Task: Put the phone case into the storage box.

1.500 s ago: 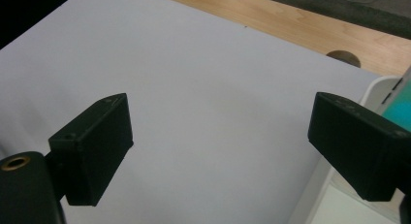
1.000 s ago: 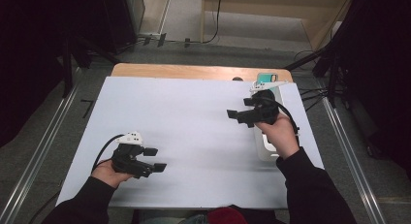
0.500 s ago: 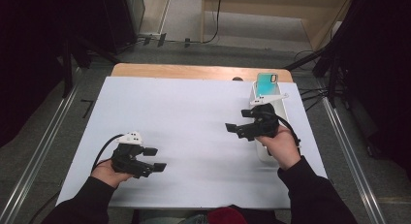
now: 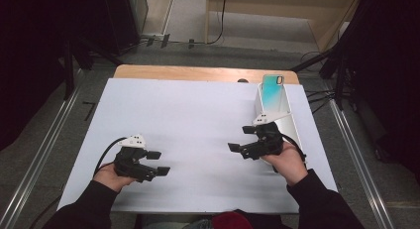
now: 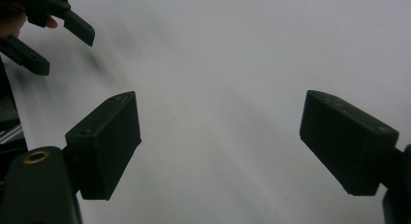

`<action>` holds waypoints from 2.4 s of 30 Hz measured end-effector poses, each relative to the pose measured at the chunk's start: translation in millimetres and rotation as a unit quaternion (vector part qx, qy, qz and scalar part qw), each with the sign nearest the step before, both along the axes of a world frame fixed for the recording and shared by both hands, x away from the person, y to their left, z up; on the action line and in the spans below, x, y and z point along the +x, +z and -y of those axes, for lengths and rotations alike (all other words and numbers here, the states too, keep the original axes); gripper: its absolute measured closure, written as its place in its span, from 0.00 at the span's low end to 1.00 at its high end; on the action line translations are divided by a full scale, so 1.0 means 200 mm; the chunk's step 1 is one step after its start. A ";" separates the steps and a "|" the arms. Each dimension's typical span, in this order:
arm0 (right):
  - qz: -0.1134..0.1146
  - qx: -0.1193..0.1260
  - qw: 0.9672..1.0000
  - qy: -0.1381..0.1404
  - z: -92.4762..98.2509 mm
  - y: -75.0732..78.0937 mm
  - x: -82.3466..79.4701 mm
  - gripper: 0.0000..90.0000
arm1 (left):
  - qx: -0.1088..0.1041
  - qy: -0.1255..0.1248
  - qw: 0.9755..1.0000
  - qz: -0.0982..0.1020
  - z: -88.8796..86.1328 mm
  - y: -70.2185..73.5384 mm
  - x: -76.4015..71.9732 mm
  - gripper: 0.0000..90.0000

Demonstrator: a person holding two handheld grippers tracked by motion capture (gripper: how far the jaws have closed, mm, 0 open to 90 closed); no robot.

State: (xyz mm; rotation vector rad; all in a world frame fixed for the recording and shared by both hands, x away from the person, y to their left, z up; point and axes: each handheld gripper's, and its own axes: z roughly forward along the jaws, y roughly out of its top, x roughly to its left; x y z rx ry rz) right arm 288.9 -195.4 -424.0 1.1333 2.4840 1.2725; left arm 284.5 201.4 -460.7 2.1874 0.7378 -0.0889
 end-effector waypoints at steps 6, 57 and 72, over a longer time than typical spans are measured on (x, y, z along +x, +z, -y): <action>0.002 0.001 1.000 0.006 0.01 -0.03 -0.05 0.15 | 0.000 0.001 1.000 0.000 0.00 0.00 0.00 0.30; 0.011 -0.032 0.998 0.049 0.17 -0.22 -0.37 0.15 | 0.000 0.000 1.000 0.000 0.00 0.00 -0.01 0.30; 0.006 -0.042 0.998 0.044 0.20 -0.24 -0.37 0.15 | 0.000 0.000 1.000 -0.001 0.00 0.00 -0.01 0.30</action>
